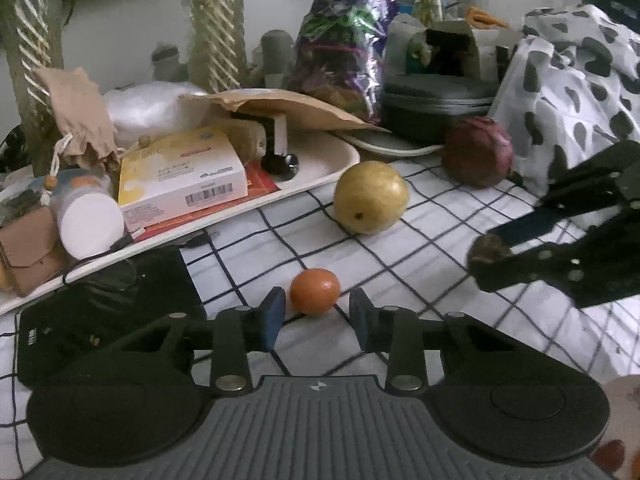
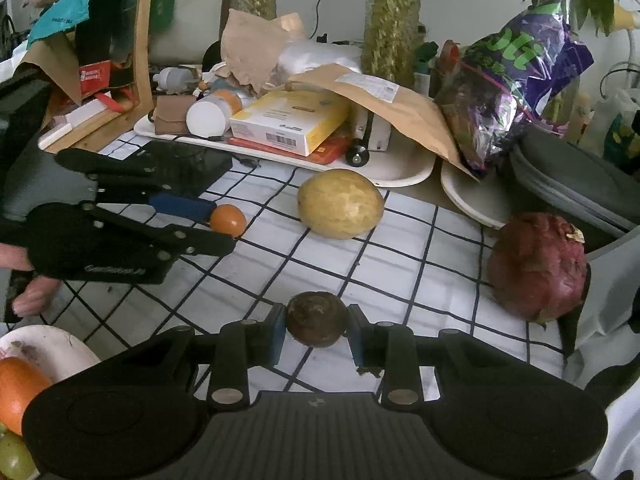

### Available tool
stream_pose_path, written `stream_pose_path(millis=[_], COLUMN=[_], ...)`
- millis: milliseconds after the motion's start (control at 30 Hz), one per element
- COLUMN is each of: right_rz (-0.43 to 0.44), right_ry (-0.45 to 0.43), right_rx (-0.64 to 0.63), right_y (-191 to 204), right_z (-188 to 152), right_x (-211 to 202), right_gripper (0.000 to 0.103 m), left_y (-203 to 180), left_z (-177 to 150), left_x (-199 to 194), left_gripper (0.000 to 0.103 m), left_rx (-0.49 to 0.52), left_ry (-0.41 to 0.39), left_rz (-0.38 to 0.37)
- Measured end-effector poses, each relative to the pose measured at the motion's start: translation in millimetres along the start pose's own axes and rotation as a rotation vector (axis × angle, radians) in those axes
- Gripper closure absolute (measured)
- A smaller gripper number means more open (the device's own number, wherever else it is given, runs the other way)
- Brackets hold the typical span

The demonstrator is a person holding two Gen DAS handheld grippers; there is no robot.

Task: Organize fruits
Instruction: 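Grasp the dark brown plum with the right tool while the left tool grasps a small tangerine, then carry the plum and tangerine onto the white plate and open both tools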

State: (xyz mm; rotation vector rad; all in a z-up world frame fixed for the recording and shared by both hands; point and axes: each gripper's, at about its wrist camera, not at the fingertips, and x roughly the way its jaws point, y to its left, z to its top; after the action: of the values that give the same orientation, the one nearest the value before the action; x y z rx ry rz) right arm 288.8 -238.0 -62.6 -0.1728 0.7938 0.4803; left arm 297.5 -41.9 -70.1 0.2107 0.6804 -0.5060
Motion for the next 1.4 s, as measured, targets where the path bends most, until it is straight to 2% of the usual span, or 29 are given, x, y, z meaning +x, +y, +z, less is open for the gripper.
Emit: stream_pose_path(millis=[167,233,400,967,1400], right_rz=[0.000,0.001,0.001,-0.002,-0.003], right_ry=[0.003,0.002,-0.003,-0.028,-0.066], right_rx=[-0.005,-0.007,-0.005,0.030,0.063], right_y=[-1.2,-1.3,0.5,7.6,29.3], right_z=[1.0,1.7,2.2,-6.8,-22.5], right_x=[0.2,0.3,-1.1,-35.2,-75.7], right_gripper=[0.069,0.069,0.069,0.070,0.070], left_y=[1.9,1.0,-1.3,-31.6,-62.6], left_z=[3.5,4.0,4.4,1.0,-23.3], left_x=[8.0,8.1,0.3,-53.3,-97.3], left_gripper=[0.068,0.077,0.077,0.078,0.078], left_rx=[0.009,0.014,0.018,0.021,-0.006], left_ry=[-0.005,-0.008,-0.019,-0.047,-0.022], left_rz=[-0.010,-0.014,0.003,-0.079,-0.136])
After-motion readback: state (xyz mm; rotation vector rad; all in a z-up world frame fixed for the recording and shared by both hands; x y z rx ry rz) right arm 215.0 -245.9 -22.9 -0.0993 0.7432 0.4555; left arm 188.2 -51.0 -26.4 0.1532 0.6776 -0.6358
